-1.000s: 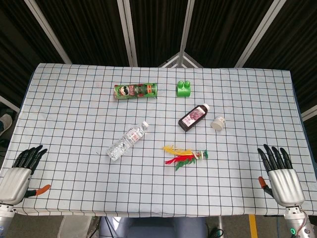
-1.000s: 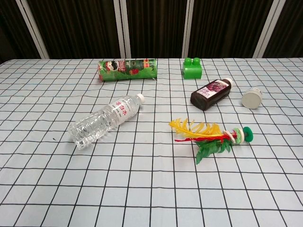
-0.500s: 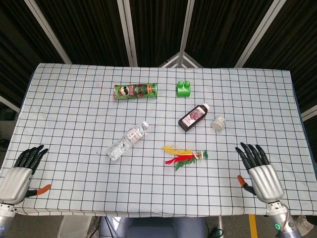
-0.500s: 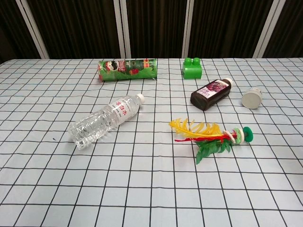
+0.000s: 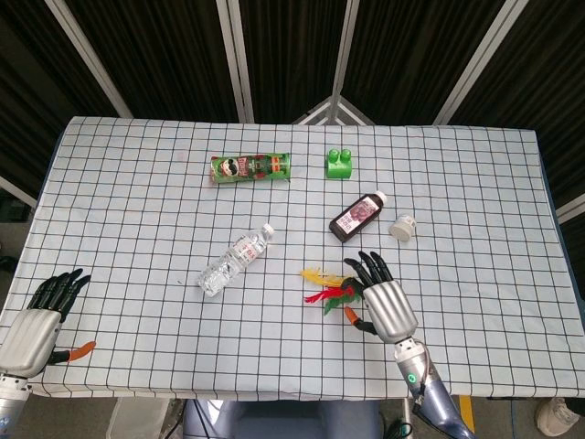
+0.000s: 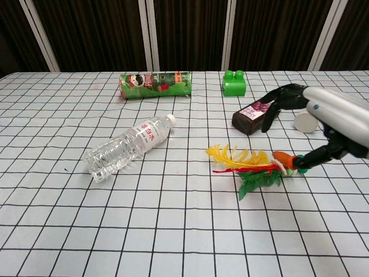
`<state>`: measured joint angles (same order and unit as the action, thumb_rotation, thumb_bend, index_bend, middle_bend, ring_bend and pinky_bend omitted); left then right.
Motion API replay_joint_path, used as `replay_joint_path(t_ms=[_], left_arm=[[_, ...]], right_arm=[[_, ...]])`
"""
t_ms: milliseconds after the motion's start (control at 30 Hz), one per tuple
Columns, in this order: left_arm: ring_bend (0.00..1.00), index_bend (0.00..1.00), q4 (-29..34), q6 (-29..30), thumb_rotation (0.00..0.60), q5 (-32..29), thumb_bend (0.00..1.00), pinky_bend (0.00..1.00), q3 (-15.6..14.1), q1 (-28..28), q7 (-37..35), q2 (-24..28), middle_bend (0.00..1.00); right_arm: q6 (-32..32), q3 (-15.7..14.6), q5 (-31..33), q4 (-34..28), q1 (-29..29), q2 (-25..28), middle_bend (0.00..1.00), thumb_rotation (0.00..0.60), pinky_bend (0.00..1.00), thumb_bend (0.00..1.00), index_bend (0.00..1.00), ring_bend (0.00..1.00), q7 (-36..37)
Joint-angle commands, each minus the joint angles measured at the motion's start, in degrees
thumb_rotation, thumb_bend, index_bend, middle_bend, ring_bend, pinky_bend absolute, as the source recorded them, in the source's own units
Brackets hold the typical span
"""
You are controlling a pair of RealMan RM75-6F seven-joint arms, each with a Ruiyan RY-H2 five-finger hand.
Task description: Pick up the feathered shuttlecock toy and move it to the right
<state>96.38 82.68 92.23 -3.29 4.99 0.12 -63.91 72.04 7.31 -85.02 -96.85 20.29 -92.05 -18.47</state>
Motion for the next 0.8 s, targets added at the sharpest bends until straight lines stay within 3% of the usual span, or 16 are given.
replay_joint_path(t_ms=[33, 467, 800], left_arm=[[0.0, 0.0, 0.15, -0.22, 0.6, 0.0, 0.0, 0.0, -0.08, 0.08, 0.04, 0.0, 0.0], [0.0, 0.0, 0.52, -0.93, 0.6, -0.12, 0.0, 0.0, -0.22, 0.44, -0.9, 0.4, 0.0], [0.0, 0.0, 0.59, -1.02, 0.6, 0.06, 0.0, 0.0, -0.33, 0.57, -1.76, 0.62, 0.0]], right_arm=[[-1.34, 1.16, 2.71, 3.07, 1.55, -4.12, 0.18, 0.6, 0.0, 0.38, 0.44, 0.0, -1.48], [-2.93, 1.57, 6.79, 8.4, 4.09, -14.25, 0.21, 0.6, 0.0, 0.38, 0.48, 0.0, -3.57], [-2.52, 2.34, 7.02, 13.05, 5.49, -18.63, 0.21, 0.6, 0.0, 0.38, 0.48, 0.0, -2.71]])
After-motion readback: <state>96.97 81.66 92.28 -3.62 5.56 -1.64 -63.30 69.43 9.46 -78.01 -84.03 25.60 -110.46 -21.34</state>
